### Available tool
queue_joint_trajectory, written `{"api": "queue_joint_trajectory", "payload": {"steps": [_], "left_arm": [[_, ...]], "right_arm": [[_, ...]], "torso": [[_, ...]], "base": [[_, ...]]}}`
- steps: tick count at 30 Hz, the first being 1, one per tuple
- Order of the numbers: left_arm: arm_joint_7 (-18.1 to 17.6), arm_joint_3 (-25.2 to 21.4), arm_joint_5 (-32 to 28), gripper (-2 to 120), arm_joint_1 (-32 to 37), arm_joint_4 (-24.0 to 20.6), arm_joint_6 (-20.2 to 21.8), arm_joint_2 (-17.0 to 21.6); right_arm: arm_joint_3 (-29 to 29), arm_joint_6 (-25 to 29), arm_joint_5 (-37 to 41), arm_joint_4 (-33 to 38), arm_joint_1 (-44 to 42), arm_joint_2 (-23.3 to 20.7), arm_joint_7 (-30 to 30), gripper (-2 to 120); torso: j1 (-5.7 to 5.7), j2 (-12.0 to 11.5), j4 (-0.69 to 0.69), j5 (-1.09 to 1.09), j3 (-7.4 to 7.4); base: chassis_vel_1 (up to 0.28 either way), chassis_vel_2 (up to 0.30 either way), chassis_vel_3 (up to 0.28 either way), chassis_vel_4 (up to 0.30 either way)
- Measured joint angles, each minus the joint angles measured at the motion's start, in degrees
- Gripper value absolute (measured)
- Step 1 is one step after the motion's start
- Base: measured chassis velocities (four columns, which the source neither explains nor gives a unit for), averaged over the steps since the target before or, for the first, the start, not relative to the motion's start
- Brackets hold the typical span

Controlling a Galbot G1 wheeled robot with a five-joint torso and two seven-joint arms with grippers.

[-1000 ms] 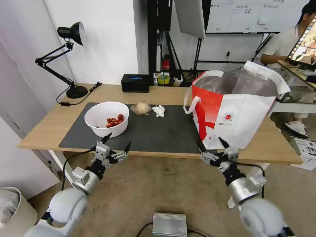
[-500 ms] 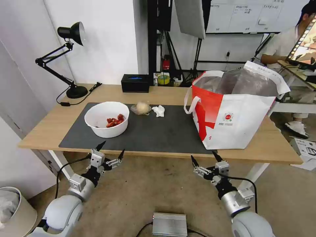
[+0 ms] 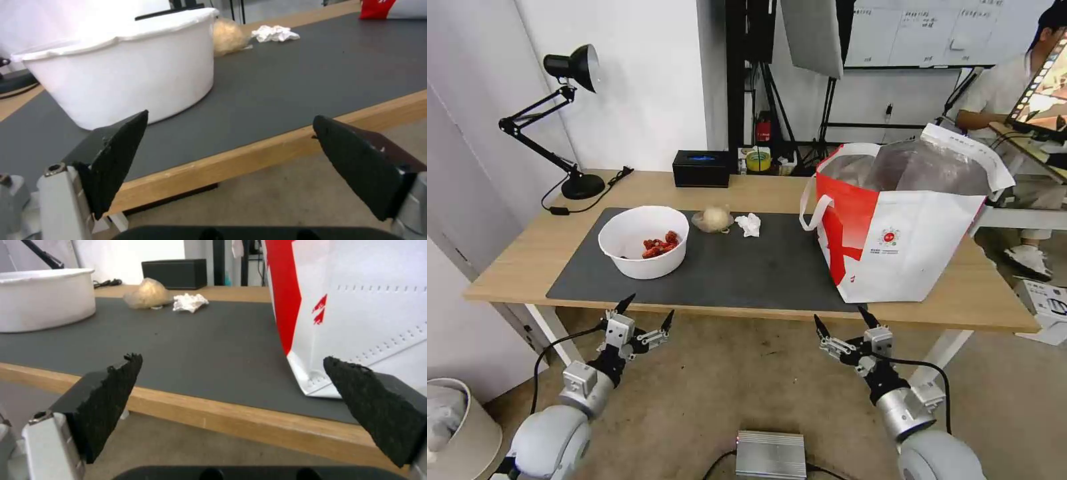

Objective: Pick up the trash from the table and place it into the takeout bag.

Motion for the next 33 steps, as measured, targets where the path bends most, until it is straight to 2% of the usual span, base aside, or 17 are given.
{"api": "queue_joint_trajectory", "payload": {"steps": [6, 9, 13, 16, 19, 24, 29, 33], "left_arm": [[0.04, -0.37, 0.11, 100, 0.25, 0.59, -1.01, -0.16], [-0.01, -0.16, 0.1, 100, -0.11, 0.56, -1.37, -0.23], [-0.05, 0.38, 0.46, 100, -0.49, 0.33, -1.29, -0.42], [-0.2, 0.91, 1.41, 100, -0.73, -0.42, -0.45, -1.16], [-0.26, 0.92, 1.73, 100, -0.52, -0.78, -0.2, -1.23], [-0.39, 0.38, 2.12, 100, -0.08, -1.16, 0.02, -1.21], [-0.39, -0.26, 2.13, 100, 0.26, -1.26, 0.03, -1.01], [-0.39, -0.3, 2.12, 100, 0.23, -1.16, 0.02, -0.97]], "right_arm": [[-0.36, -0.64, 0.01, 0.2, 0.77, -0.08, -0.03, 100], [-4.88, -4.42, 1.95, 0.45, 6.36, -1.06, -0.19, 100], [-7.64, -6.38, 3.78, 0.37, 9.36, -2.6, -0.15, 100], [-12.48, -8.39, 5.87, -1.8, 15.56, -5.43, 0.72, 100], [-14.71, -9.14, 6.83, -3.35, 18.9, -6.06, 1.58, 100], [-20.15, -11.35, 11.42, -7.41, 30.02, -7.9, 4.17, 100], [-25.36, -13.36, 14.74, -11.34, 38.61, -8.03, 7.58, 100], [-27.4, -14.27, 15.48, -13.72, 41.67, -6.81, 9.02, 100]], "torso": [[0.0, 0.0, -0.01, 0.0, 0.0], [0.0, 0.0, 0.0, 0.0, 0.0], [0.0, 0.0, 0.01, 0.0, 0.0], [0.0, 0.0, 0.0, -0.01, 0.0], [0.0, 0.0, 0.0, 0.0, 0.01], [0.01, 0.0, 0.0, 0.0, 0.01], [0.0, 0.0, 0.0, -0.02, 0.0], [0.0, 0.0, 0.0, 0.0, 0.01]], "base": [[0.0, 0.0, 0.0, 0.0], [0.0, 0.0, 0.0, 0.0], [0.0, 0.0, 0.0, 0.0], [0.0, 0.0, 0.0, 0.0], [0.0, 0.0, 0.0, 0.0], [0.0, 0.0, 0.0, 0.0], [0.0, 0.0, 0.0, 0.0], [0.0, 0.0, 0.0, 0.0]]}}
